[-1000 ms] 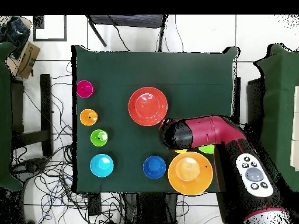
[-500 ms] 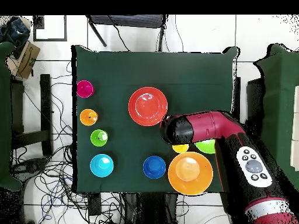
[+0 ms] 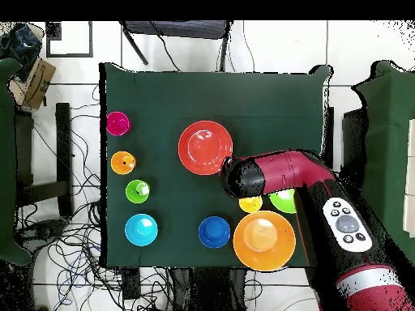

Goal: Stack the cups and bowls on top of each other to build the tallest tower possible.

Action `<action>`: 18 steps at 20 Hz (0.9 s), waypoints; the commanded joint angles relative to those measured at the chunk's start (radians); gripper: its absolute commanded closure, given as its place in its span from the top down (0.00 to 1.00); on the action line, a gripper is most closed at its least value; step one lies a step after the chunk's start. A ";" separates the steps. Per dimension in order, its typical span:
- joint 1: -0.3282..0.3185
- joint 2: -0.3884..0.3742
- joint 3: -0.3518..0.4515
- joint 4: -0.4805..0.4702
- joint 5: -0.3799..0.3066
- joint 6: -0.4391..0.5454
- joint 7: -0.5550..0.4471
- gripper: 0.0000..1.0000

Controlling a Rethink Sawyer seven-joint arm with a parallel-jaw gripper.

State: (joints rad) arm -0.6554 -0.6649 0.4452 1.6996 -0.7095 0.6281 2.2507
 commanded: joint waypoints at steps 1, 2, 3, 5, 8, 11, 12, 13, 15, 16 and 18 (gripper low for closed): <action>-0.001 0.002 0.050 -0.028 -0.082 0.029 -0.266 1.00; -0.004 -0.014 0.051 -0.013 -0.075 0.035 -0.266 1.00; -0.006 -0.024 0.051 -0.004 -0.071 0.037 -0.266 1.00; -0.011 -0.048 0.054 0.019 -0.058 0.046 -0.267 1.00; -0.018 -0.060 0.049 0.048 -0.057 0.043 -0.261 1.00; -0.025 -0.067 0.041 0.065 -0.055 0.065 -0.267 1.00; -0.033 -0.066 0.039 0.073 -0.051 0.075 -0.271 1.00; -0.038 -0.065 0.040 0.077 -0.048 0.081 -0.273 1.00; -0.047 -0.065 0.041 0.088 -0.041 0.092 -0.277 1.00; -0.052 -0.071 0.043 0.094 -0.038 0.095 -0.277 1.00; -0.057 -0.089 0.046 0.109 -0.027 0.108 -0.280 1.00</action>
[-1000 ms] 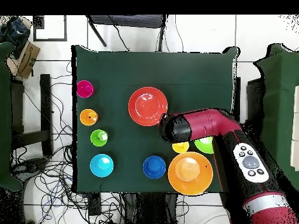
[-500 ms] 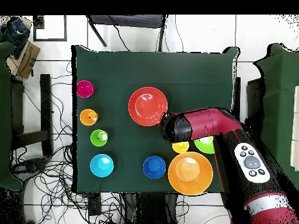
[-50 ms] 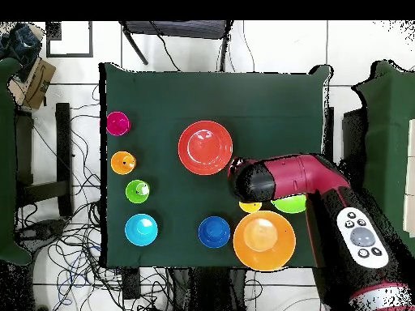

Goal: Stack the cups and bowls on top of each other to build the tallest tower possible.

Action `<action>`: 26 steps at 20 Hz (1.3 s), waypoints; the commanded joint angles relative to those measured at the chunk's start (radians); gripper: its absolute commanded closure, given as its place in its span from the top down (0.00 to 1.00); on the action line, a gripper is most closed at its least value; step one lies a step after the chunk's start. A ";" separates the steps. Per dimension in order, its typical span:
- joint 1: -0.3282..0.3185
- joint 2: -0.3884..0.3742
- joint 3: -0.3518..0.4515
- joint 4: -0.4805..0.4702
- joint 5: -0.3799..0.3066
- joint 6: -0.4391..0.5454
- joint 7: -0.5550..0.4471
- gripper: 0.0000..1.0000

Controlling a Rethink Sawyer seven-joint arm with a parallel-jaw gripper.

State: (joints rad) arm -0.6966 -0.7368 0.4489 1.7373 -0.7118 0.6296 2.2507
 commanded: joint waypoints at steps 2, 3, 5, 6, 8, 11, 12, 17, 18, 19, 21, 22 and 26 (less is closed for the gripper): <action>-0.020 -0.042 0.045 0.091 -0.013 0.119 -0.278 1.00; -0.022 -0.055 0.047 0.099 -0.008 0.126 -0.277 1.00; -0.022 -0.067 0.048 0.112 -0.004 0.133 -0.270 1.00; -0.023 -0.068 0.049 0.117 -0.003 0.134 -0.265 1.00; -0.020 -0.062 0.050 0.121 -0.005 0.131 -0.249 1.00; -0.016 -0.046 0.049 0.119 -0.001 0.141 -0.233 1.00; -0.015 -0.041 0.048 0.119 0.002 0.145 -0.228 1.00; -0.009 -0.008 0.029 0.117 0.013 0.166 -0.187 1.00; -0.011 -0.006 0.030 0.119 0.015 0.167 -0.187 1.00; -0.013 -0.003 0.030 0.121 0.021 0.173 -0.186 1.00; -0.012 0.005 0.027 0.126 0.021 0.167 -0.175 1.00; -0.007 0.006 0.021 0.128 0.015 0.160 -0.164 1.00; 0.003 0.012 0.015 0.134 0.013 0.147 -0.138 1.00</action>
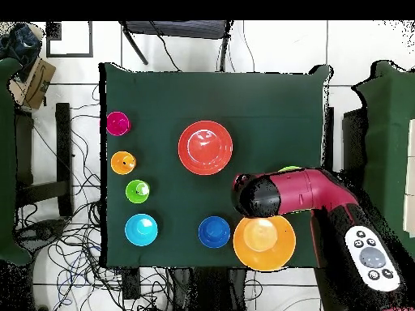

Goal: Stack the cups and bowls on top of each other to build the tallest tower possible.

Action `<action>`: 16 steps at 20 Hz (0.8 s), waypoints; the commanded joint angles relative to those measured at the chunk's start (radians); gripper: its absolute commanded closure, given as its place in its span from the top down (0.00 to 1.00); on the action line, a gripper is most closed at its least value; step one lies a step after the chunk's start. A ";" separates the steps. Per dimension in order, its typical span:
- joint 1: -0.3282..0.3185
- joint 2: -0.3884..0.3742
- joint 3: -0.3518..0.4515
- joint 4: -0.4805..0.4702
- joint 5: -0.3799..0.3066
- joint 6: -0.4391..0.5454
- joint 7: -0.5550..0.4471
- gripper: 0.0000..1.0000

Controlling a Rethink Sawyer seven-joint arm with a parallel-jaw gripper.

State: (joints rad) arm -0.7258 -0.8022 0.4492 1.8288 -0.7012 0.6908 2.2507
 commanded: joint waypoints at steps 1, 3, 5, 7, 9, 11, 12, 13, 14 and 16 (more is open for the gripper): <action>0.034 0.079 0.013 0.042 0.002 0.086 -0.133 1.00; 0.036 0.084 0.009 0.042 0.000 0.082 -0.125 1.00; 0.038 0.088 0.006 0.042 -0.005 0.076 -0.118 1.00; 0.036 0.093 0.004 0.044 -0.006 0.070 -0.114 1.00; 0.038 0.099 0.001 0.044 -0.012 0.062 -0.110 1.00; 0.040 0.107 -0.003 0.043 -0.017 0.052 -0.103 1.00; 0.041 0.110 -0.004 0.043 -0.019 0.048 -0.099 1.00; 0.043 0.115 -0.005 0.039 -0.022 0.045 -0.096 1.00; 0.045 0.118 -0.006 0.037 -0.024 0.043 -0.094 1.00; 0.049 0.126 -0.011 0.035 -0.031 0.031 -0.084 1.00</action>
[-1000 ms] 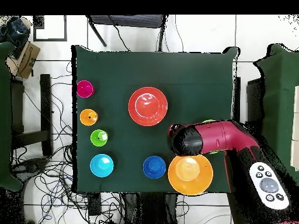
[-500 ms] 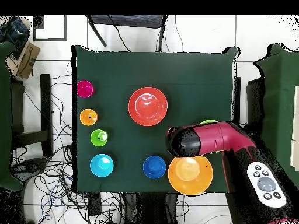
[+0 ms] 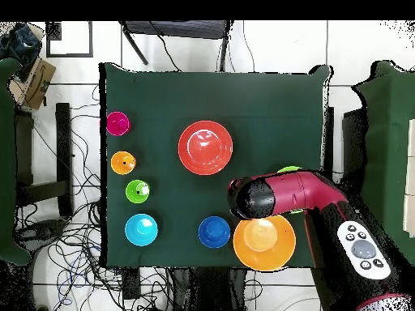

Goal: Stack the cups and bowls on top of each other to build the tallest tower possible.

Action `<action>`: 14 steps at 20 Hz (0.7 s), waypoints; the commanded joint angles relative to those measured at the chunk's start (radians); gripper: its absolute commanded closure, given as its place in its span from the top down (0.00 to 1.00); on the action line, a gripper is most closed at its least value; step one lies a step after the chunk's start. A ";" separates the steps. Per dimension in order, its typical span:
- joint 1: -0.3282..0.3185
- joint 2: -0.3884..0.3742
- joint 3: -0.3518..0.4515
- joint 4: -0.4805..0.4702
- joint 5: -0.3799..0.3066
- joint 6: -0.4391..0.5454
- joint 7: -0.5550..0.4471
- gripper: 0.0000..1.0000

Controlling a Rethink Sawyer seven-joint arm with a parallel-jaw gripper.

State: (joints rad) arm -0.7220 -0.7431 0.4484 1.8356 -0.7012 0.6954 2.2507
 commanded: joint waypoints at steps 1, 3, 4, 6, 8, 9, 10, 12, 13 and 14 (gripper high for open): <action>0.047 0.075 -0.012 0.020 -0.034 0.024 -0.082 1.00; 0.051 0.088 -0.016 0.011 -0.040 0.016 -0.076 1.00; 0.053 0.094 -0.019 0.009 -0.044 0.010 -0.072 1.00; 0.060 0.101 -0.027 0.007 -0.052 0.002 -0.064 1.00; 0.064 0.099 -0.034 0.012 -0.057 -0.008 -0.057 1.00; 0.065 0.097 -0.036 0.015 -0.057 -0.010 -0.056 1.00; 0.066 0.097 -0.038 0.016 -0.058 -0.013 -0.055 1.00; 0.067 0.101 -0.043 0.015 -0.062 -0.020 -0.054 1.00; 0.069 0.105 -0.046 0.014 -0.065 -0.025 -0.053 1.00; 0.070 0.112 -0.049 0.011 -0.069 -0.030 -0.052 1.00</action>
State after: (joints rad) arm -0.6850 -0.6855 0.4314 1.8365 -0.7012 0.6952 2.2507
